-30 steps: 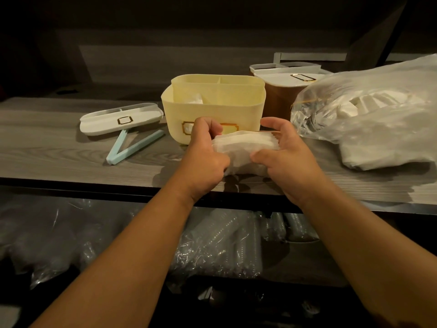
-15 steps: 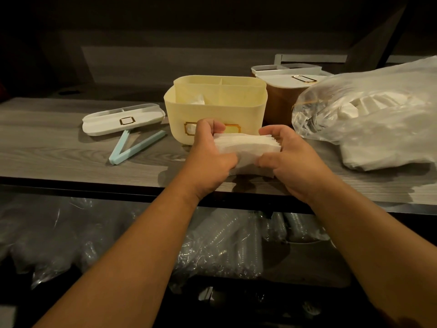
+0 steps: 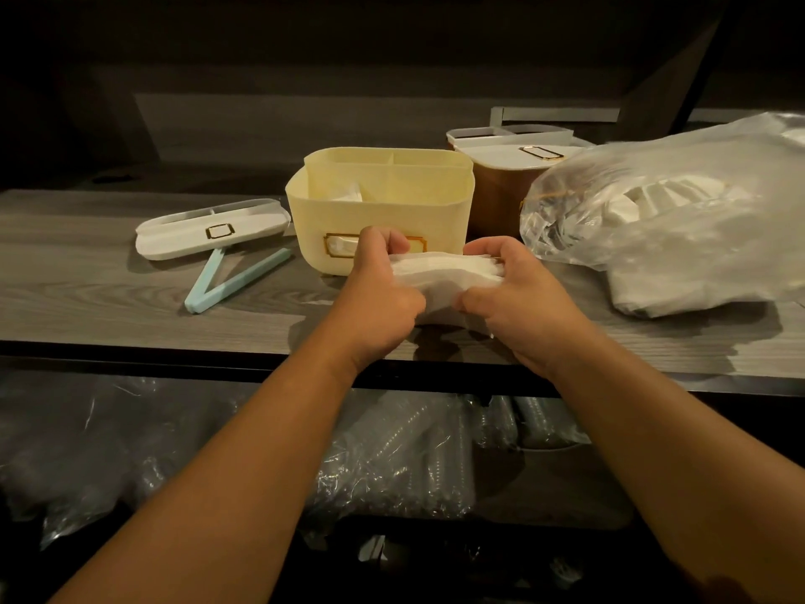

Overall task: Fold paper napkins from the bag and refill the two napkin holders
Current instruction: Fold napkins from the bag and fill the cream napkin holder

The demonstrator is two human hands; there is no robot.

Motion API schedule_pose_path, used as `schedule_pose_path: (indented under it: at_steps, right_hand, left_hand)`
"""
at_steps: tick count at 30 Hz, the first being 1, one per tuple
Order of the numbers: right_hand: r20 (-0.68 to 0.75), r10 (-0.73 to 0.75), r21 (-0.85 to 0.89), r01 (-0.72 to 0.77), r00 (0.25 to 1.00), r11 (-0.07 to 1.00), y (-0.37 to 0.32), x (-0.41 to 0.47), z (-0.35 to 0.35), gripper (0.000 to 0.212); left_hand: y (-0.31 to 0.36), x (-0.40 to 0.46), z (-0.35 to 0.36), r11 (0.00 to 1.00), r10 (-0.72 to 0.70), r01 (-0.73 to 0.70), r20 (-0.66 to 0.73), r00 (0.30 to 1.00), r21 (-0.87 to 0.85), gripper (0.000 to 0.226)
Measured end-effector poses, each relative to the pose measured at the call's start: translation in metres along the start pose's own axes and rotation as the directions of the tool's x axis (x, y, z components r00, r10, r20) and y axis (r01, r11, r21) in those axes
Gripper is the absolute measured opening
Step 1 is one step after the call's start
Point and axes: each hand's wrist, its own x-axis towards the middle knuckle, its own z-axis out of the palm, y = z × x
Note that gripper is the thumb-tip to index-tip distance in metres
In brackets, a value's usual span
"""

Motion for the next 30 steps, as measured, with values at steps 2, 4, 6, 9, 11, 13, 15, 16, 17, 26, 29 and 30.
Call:
schedule_pose_path:
  at_steps: [2,4,6,9,11,13,15,16,17,26,29,30]
  right_hand:
    - [0.012,-0.011,-0.038,0.011,1.0,0.999,-0.002,0.001,-0.003,0.058]
    - [0.041,-0.018,-0.055,0.02,0.999,0.998,-0.004,0.001,-0.005,0.057]
    - [0.065,-0.014,-0.085,0.02,0.998,0.996,-0.004,0.0,-0.005,0.055]
    - [0.053,-0.01,-0.094,0.015,0.999,0.995,-0.004,0.0,-0.007,0.054]
    - [0.043,-0.016,-0.127,0.021,0.999,0.992,-0.004,-0.001,-0.008,0.055]
    - [0.037,-0.012,-0.13,0.017,0.999,0.991,-0.003,-0.002,-0.009,0.054]
    - [0.029,-0.023,-0.128,0.027,0.999,0.991,-0.003,0.0,-0.009,0.05]
    - [0.03,-0.027,-0.149,0.032,0.999,0.988,-0.002,0.0,-0.009,0.048]
    - [0.031,-0.027,-0.173,0.032,0.999,0.984,-0.001,0.001,-0.009,0.045]
    - [0.053,-0.025,-0.073,0.029,0.998,0.997,0.005,0.007,-0.013,0.047]
    - [0.059,-0.051,-0.092,0.056,0.997,0.994,0.005,0.006,-0.01,0.051]
    - [0.056,-0.057,-0.102,0.062,0.997,0.993,0.006,0.006,-0.009,0.05]
  left_hand:
    - [0.0,-0.001,-0.002,0.999,0.016,-0.016,0.013,1.0,-0.029,0.061]
    - [0.001,-0.001,-0.001,0.999,0.02,-0.02,0.015,1.0,-0.039,0.059]
    - [0.001,0.0,0.0,0.999,0.005,-0.005,0.013,1.0,-0.048,0.058]
    - [-0.001,0.001,0.002,0.997,0.002,-0.002,-0.004,1.0,-0.083,0.059]
    - [-0.002,0.001,0.002,0.998,0.014,-0.013,0.006,1.0,-0.065,0.06]
    - [-0.002,0.001,0.001,0.998,0.023,-0.022,0.013,1.0,-0.062,0.059]
    - [-0.002,0.002,0.001,0.997,0.039,-0.038,0.017,0.999,-0.06,0.056]
    - [-0.002,0.002,0.001,0.998,0.049,-0.047,0.026,0.998,-0.049,0.053]
    - [-0.002,0.002,0.001,0.998,0.058,-0.057,0.036,0.998,-0.039,0.051]
    - [-0.009,0.004,0.001,0.989,0.108,-0.108,0.004,0.994,-0.097,0.049]
    - [-0.009,0.004,0.003,0.991,0.128,-0.127,0.008,0.992,-0.046,0.045]
    - [-0.009,0.003,0.003,0.991,0.133,-0.133,0.007,0.991,-0.034,0.044]
